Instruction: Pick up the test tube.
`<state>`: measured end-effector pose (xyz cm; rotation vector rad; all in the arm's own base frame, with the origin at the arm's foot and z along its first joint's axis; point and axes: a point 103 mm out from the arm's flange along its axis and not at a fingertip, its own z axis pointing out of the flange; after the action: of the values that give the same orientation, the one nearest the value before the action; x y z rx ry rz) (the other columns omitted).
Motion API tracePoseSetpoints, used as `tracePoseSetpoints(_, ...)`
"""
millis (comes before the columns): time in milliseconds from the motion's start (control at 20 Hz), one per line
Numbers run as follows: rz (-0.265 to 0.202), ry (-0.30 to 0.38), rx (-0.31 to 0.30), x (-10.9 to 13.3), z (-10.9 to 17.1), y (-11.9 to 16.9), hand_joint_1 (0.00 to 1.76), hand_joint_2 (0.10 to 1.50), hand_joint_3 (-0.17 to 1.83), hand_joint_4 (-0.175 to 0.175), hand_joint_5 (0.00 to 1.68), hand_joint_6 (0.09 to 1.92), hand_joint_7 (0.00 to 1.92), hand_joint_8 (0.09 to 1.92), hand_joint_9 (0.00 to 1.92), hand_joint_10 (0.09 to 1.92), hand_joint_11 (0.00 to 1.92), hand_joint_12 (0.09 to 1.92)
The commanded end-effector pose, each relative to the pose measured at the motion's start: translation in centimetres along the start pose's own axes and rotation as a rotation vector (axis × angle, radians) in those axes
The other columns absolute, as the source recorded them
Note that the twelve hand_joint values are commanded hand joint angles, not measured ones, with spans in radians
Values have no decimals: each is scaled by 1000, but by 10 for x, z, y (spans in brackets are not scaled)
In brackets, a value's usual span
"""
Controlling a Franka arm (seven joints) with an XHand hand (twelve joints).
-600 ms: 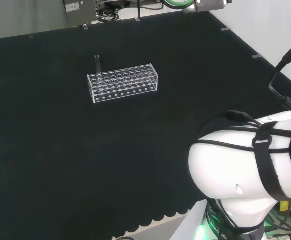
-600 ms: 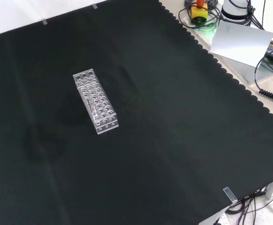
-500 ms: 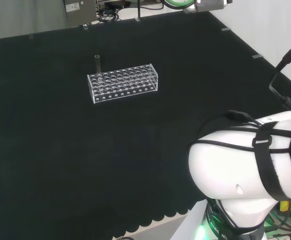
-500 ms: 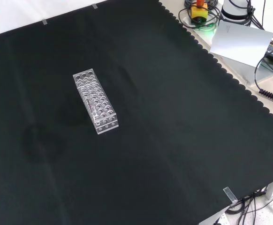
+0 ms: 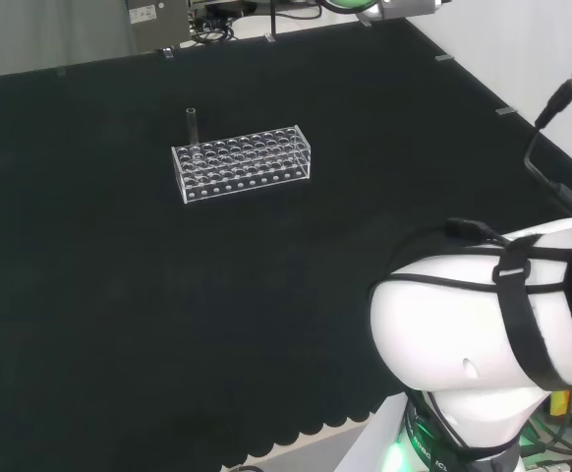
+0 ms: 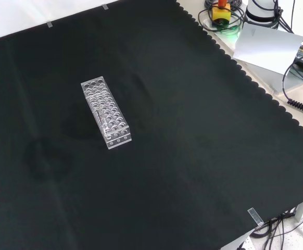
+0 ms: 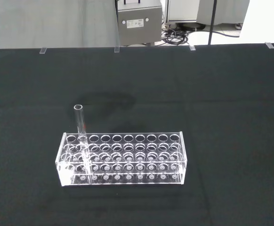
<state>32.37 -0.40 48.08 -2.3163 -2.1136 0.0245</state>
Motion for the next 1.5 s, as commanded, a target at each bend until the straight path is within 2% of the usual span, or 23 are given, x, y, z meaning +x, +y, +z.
tracePoseSetpoints(50,0,13,9,-1,-2,34,566,817,384,-78,64,87,0,584,0,668,0,1550)
tracePoseSetpoints(200,-6,31,20,1,-1,55,582,826,353,-85,119,87,7,754,0,739,0,1570)
tracePoseSetpoints(350,-30,31,48,9,4,74,593,827,344,-91,151,87,27,811,0,805,0,1589)
tracePoseSetpoints(900,-121,36,126,46,42,131,628,826,341,-100,209,87,73,850,0,906,0,1627)
tracePoseSetpoints(1100,-142,46,143,58,54,152,643,825,342,-102,219,87,87,856,0,929,0,1635)
tracePoseSetpoints(1300,-155,52,195,72,73,172,651,825,344,-103,228,87,95,858,0,950,5,1642)
tracePoseSetpoints(1500,-188,61,213,87,92,185,665,823,346,-104,233,87,101,860,4,963,12,1644)
